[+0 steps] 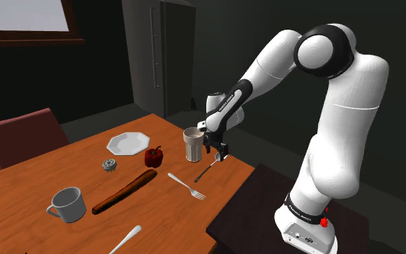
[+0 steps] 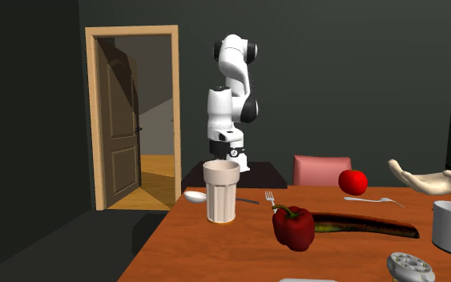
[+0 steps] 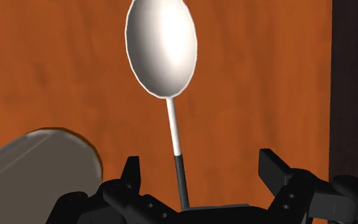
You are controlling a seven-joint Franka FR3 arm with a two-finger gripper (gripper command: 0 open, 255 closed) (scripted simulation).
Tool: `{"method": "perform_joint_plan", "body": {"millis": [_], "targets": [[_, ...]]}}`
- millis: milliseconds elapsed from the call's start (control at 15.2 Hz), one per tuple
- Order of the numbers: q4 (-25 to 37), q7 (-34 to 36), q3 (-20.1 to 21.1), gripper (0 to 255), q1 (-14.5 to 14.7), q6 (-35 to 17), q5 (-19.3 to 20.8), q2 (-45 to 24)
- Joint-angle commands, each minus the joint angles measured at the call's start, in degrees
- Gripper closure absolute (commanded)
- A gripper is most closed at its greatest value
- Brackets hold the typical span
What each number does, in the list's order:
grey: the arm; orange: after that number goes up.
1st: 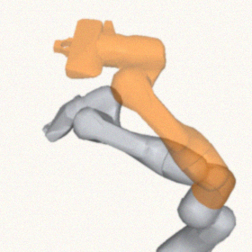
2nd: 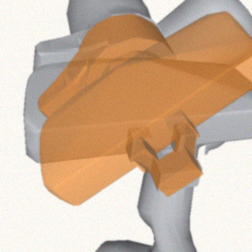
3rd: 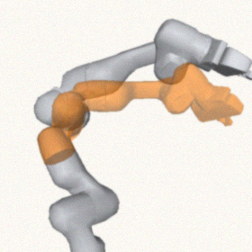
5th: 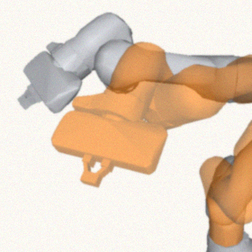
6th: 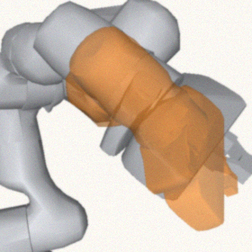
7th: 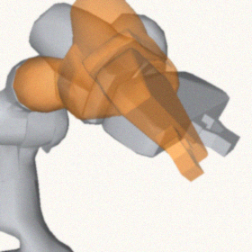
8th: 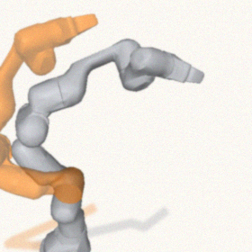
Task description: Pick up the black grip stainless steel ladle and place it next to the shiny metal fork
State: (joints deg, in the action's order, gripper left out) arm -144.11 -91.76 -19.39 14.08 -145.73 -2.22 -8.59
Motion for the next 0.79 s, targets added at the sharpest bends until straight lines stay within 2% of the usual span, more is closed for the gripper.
{"method": "perform_joint_plan", "body": {"millis": [0, 462, 726], "targets": [[1.79, -6.07, 1.68, 0, -0.43, -3.59, -2.13, -5.0], [1.92, -8.41, 3.88, 0, -2.08, -8.89, -5.39, -10.62], [1.96, -8.6, 4.1, 0, -2.25, -9.31, -5.64, -11.09]]}}
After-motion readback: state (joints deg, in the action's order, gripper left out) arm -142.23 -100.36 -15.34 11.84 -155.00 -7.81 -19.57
